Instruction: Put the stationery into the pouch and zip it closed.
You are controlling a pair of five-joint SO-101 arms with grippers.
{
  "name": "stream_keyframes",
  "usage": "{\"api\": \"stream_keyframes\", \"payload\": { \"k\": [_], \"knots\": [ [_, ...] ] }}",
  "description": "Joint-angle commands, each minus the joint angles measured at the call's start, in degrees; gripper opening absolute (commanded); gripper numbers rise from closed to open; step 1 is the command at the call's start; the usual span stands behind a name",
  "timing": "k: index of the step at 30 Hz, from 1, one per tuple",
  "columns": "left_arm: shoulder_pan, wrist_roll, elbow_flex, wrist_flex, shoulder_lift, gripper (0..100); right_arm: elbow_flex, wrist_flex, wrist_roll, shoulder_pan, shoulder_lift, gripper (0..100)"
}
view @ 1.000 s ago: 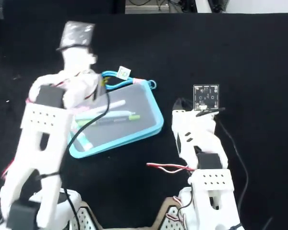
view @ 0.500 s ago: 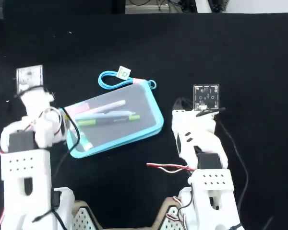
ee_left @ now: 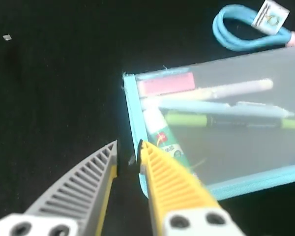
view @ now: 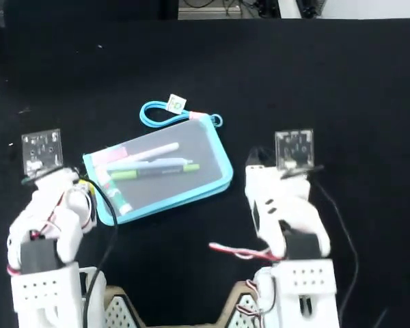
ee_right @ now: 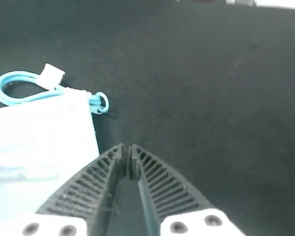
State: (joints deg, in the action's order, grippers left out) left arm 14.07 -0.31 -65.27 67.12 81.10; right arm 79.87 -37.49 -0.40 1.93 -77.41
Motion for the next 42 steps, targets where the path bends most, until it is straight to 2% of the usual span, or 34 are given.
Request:
{"api": "stream_keyframes", "payload": {
  "k": [1,6,9,17,26,42],
  "knots": [
    [0.1,0.1,-2.1,0.7,8.6,9,-2.1,-12.7,0.6,-0.5,-16.7,1.2],
    [-0.1,-5.1,-6.4,1.8,14.9,5,4.4,-19.0,3.3,-0.5,-32.5,1.1],
    [-0.1,-7.6,-8.1,3.8,17.6,3,6.6,-17.8,4.6,-0.8,-29.1,1.1],
    [0.0,-7.4,-14.7,3.4,23.7,3,10.3,-21.6,4.8,-0.4,-31.3,1.3],
    [0.0,-7.4,-20.5,3.4,23.5,3,16.6,-22.3,4.7,-0.7,-31.1,1.2],
    [1.0,-7.4,-32.0,4.5,23.3,3,16.7,-29.7,5.1,-0.6,-31.1,1.4]
  ]
}}
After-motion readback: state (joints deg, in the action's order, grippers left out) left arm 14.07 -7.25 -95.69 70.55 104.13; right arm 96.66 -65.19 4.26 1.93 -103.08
